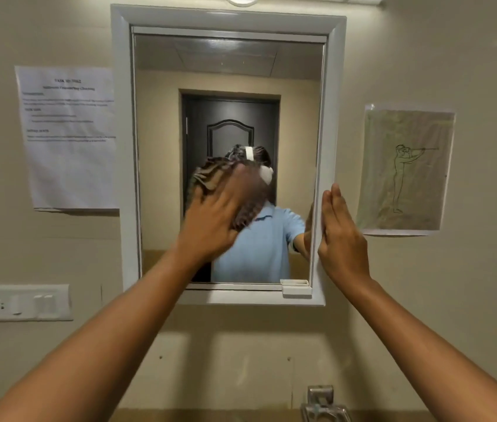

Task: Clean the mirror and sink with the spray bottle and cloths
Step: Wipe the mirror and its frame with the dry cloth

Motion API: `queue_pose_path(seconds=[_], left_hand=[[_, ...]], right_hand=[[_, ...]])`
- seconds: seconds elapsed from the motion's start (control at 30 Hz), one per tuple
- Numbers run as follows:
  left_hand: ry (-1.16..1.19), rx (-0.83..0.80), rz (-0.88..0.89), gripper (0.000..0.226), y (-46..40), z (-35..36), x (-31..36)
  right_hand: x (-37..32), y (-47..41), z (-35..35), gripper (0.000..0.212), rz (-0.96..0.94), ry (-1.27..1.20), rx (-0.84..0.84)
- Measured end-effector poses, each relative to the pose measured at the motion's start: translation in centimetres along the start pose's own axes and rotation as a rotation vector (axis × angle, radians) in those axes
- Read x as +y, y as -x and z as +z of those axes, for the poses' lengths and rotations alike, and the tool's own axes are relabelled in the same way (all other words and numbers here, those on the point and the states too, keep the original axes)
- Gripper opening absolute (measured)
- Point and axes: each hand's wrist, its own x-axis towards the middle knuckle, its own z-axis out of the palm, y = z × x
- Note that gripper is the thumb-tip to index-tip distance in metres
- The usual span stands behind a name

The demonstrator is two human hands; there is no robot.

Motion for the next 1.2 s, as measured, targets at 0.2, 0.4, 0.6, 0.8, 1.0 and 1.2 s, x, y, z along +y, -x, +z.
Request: queue_pose_path(seconds=[0.2, 0.4, 0.6, 0.8, 1.0, 1.2], left_hand=[[0.054, -0.017, -0.275, 0.083, 3.6, -1.2, -4.3], [0.107, 0.007, -0.419, 0.081, 9.3, 1.5, -2.5], [0.162, -0.039, -0.461, 0.086, 10.2, 3.3, 1.7], [0.181, -0.054, -0.211, 0.083, 5.1, 3.2, 7.9], [0.167, -0.085, 0.014, 0.077, 1.8, 3.1, 13.7], [0.167, -0.144, 0.187, 0.073, 4.4, 4.5, 13.5]], right_hand=[[-1.5, 0.0, 0.9, 0.074, 0.079, 0.026, 0.060], [-1.9, 0.2, 0.9, 0.077, 0.104, 0.046, 0.046], [-1.3, 1.0, 0.2, 0.080, 0.068, 0.055, -0.012], [-0.5, 2.0, -0.2, 0.069, 0.036, 0.074, -0.026], [0.5, 2.6, -0.3, 0.082, 0.027, -0.004, -0.062], [1.3, 4.0, -0.3, 0.084, 0.049, -0.010, -0.100]])
